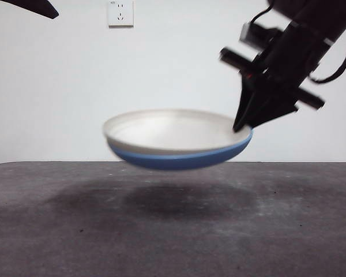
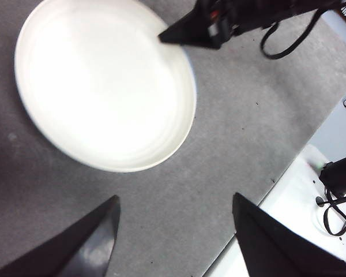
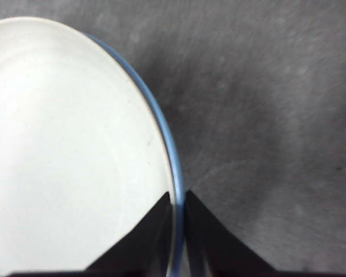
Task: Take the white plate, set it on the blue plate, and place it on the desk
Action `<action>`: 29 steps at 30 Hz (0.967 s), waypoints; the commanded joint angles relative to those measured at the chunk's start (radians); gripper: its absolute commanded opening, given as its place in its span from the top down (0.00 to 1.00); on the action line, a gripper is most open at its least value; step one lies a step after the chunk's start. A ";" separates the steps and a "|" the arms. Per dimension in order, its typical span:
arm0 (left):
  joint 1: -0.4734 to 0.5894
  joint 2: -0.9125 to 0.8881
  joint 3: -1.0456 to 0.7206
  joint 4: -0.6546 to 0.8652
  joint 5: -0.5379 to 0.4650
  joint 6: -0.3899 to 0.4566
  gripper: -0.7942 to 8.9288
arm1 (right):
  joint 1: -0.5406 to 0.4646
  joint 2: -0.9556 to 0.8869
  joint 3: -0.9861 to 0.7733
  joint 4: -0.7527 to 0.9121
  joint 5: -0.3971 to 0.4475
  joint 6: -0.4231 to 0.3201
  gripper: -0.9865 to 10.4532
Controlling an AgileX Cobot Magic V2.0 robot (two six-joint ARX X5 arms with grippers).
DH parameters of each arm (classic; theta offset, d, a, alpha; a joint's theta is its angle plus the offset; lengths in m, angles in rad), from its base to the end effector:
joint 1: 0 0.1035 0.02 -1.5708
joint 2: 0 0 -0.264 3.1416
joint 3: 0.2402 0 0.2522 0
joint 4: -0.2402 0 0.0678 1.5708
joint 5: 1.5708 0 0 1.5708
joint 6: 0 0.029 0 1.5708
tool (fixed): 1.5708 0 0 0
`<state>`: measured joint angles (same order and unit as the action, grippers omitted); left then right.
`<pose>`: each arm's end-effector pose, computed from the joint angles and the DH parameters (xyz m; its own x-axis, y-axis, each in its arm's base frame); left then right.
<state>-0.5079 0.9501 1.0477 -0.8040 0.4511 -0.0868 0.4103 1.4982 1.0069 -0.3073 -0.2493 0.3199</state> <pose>0.1475 -0.0966 0.3409 0.3862 -0.7139 -0.5842 0.6756 0.6501 -0.3479 0.2833 0.1310 0.2354 0.5216 0.4959 -0.6942 -0.3102 0.8683 0.3872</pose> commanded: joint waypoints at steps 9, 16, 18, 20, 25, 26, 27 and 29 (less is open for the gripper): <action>-0.004 0.008 0.008 0.008 0.006 0.015 0.60 | 0.048 0.190 0.007 0.108 0.015 0.070 0.91; -0.004 0.008 0.008 0.004 0.006 0.015 0.60 | 0.048 0.255 0.007 0.114 0.016 0.071 0.91; -0.004 0.008 0.008 -0.003 0.006 0.016 0.60 | 0.048 0.256 0.007 0.114 0.016 0.070 0.91; -0.004 0.008 0.008 -0.012 0.006 0.016 0.60 | 0.048 0.256 0.007 0.115 0.016 0.071 0.90; -0.004 0.008 0.008 -0.019 0.006 0.016 0.60 | 0.048 0.256 0.007 0.105 0.016 0.073 0.71; -0.004 0.008 0.008 -0.019 0.006 0.016 0.60 | 0.048 0.254 0.007 0.104 0.016 0.073 0.67; -0.004 0.008 0.008 -0.019 0.006 0.016 0.60 | 0.048 0.252 0.007 0.101 0.016 0.073 0.65; -0.004 0.008 0.008 -0.019 0.006 0.016 0.60 | 0.047 0.244 0.007 0.092 0.018 0.072 0.64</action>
<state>-0.5079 0.9501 1.0477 -0.8307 0.4511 -0.0868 0.4507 1.7332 1.0069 -0.2165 -0.2333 0.3832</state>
